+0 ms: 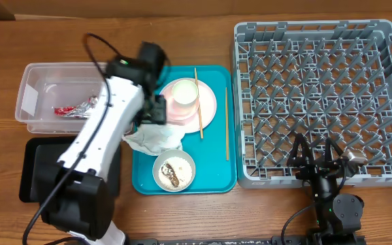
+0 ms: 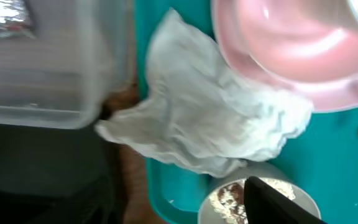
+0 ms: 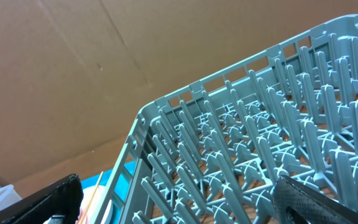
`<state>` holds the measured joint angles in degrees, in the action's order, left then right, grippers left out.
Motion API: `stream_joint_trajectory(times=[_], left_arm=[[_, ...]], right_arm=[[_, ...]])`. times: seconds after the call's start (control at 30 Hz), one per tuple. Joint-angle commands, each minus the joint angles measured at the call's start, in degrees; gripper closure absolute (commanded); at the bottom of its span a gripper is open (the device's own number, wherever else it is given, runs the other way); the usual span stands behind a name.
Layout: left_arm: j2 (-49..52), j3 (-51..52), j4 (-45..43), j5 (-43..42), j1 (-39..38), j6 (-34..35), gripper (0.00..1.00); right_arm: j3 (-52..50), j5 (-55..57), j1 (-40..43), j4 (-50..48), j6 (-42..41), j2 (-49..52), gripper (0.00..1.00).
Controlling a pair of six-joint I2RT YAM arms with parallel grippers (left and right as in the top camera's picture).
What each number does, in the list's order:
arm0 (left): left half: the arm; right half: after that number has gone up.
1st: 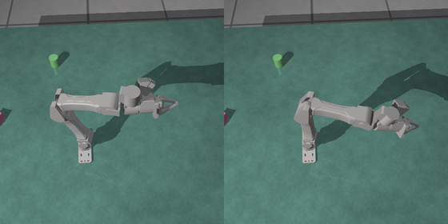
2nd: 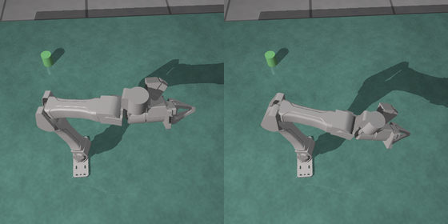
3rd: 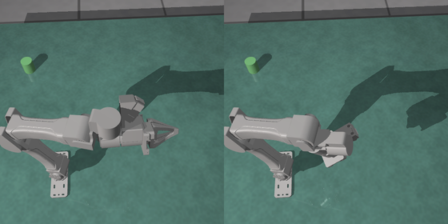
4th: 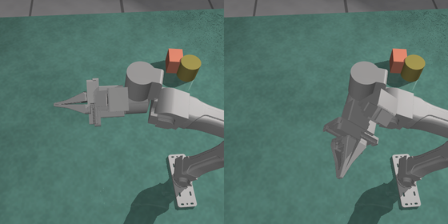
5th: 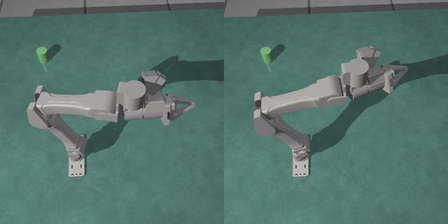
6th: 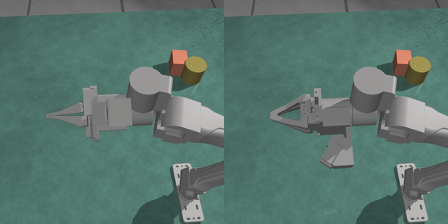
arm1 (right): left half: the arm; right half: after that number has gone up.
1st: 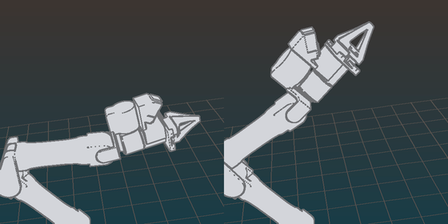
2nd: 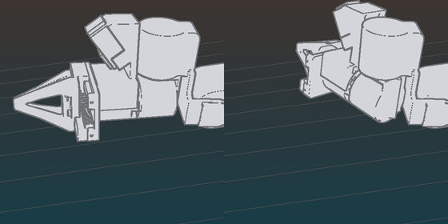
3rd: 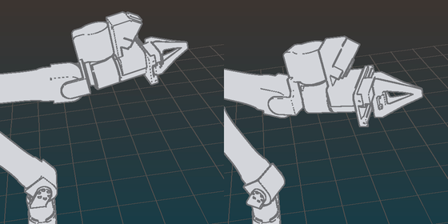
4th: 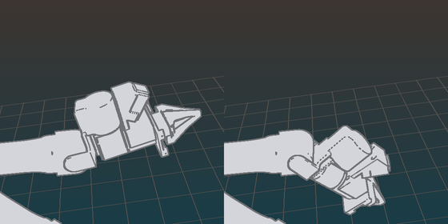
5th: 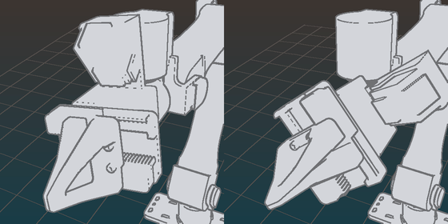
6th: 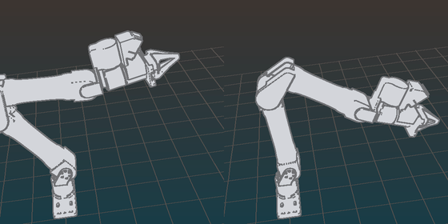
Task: Sort waste into correct bins and load items into the dishwasher
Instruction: 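Reach the left gripper back to the white tissue on the tray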
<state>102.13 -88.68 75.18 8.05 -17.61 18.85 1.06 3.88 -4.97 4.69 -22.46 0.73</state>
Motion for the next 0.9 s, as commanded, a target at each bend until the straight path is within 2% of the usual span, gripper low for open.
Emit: stream_joint_trajectory(times=[0.0, 0.17, 0.33, 0.6, 0.63, 0.77, 0.87], left_arm=[[-0.6, 7.2, -2.3, -1.1, -3.0, 3.8, 0.30], [-0.6, 15.9, -11.1, -1.4, -4.2, 6.7, 0.28], [-0.6, 21.4, -19.3, -5.1, -4.2, 6.6, 0.27], [-0.6, 28.2, -30.6, -4.9, -4.2, 6.6, 0.26], [-0.6, 28.8, -31.1, -4.7, -4.2, 6.7, 0.28], [-0.6, 29.6, -31.6, -4.7, -4.2, 6.6, 0.45], [-0.6, 29.6, -32.1, -4.7, -4.2, 5.8, 0.48]], right_arm=[[-0.6, 0.5, -0.2, -0.3, 0.0, -0.5, 0.00], [-0.6, 0.5, -0.2, -0.3, 0.0, -0.5, 0.00], [-0.6, 0.5, -0.2, -0.3, 0.0, -0.5, 0.00], [-0.6, 0.5, -0.2, -0.3, 0.0, -0.5, 0.00], [-0.6, 0.5, -0.2, -0.3, 0.0, -0.5, 0.00], [-0.6, 0.6, -0.2, -0.3, 0.0, -0.5, 0.00], [-0.6, 0.5, -0.2, -0.3, 0.0, -0.5, 0.00]])
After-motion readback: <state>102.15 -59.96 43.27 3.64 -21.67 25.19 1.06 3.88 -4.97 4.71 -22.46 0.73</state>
